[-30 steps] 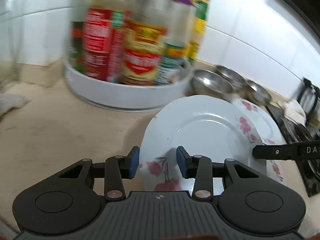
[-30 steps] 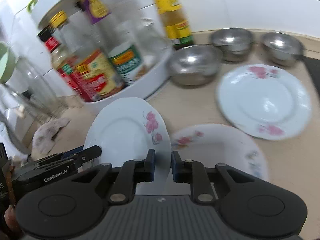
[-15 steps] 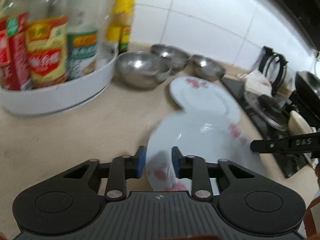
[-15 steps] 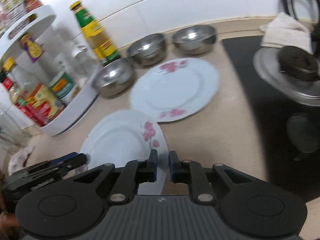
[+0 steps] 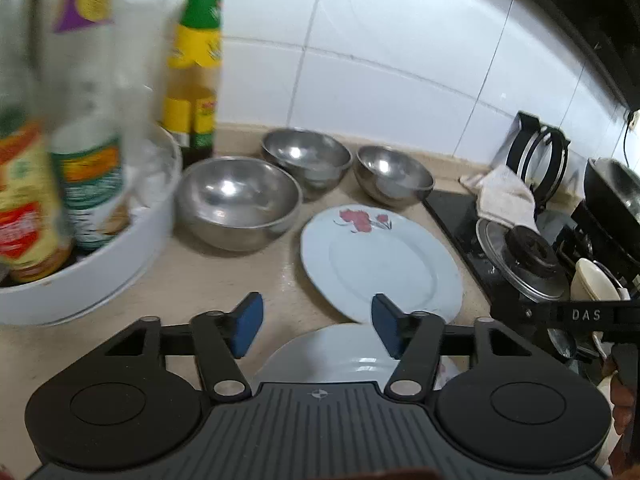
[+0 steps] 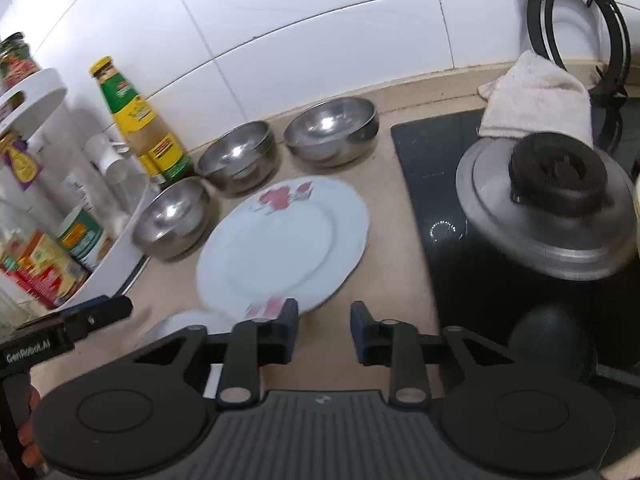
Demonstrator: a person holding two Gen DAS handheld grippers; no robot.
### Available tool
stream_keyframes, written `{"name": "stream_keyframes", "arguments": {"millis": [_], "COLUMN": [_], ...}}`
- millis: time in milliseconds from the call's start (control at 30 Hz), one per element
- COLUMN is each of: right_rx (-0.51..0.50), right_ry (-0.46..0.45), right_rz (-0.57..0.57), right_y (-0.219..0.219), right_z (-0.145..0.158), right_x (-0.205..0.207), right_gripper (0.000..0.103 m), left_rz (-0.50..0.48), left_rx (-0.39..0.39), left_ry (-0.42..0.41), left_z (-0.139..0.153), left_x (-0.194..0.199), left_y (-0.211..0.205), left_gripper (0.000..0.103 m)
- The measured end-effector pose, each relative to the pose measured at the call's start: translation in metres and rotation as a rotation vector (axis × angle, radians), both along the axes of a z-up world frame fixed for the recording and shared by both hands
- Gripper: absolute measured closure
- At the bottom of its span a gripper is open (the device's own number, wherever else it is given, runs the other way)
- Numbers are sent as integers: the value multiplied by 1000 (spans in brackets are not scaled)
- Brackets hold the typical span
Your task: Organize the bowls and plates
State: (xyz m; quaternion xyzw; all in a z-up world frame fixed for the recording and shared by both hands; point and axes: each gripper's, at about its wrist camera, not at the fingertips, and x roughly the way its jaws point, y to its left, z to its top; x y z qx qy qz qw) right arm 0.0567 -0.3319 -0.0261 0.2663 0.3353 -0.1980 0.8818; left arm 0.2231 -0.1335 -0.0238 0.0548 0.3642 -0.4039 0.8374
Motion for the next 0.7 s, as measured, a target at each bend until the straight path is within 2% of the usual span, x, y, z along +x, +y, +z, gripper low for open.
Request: {"name": "stream_keyframes", "arguments": {"millis": [133, 300, 433, 533, 600, 667, 700], "right_rx": [24, 73, 104, 86, 97, 82, 82], "right_ry": [4, 20, 13, 1, -7, 2, 1], "right_rz": [-17, -23, -23, -14, 8, 17, 17], "right_y": [-26, -51, -62, -64, -64, -60, -60], "right_z": [-8, -23, -37, -38, -39, -39, -40], "right_x": [18, 34, 45, 53, 58, 61, 61], "right_gripper": [70, 69, 69, 69, 70, 81, 81], "left_rz": [11, 10, 16, 8, -5, -24, -28], "left_rx": [37, 96, 120, 129, 132, 135, 142], "left_ry": [42, 66, 89, 98, 110, 82, 72], "left_z": [-11, -25, -36, -41, -46, -47, -47], "left_x": [19, 35, 46, 53, 58, 58, 58], "left_y": [-32, -62, -77, -87, -92, -97, -99], "left_gripper": [33, 30, 32, 38, 41, 42, 42]}}
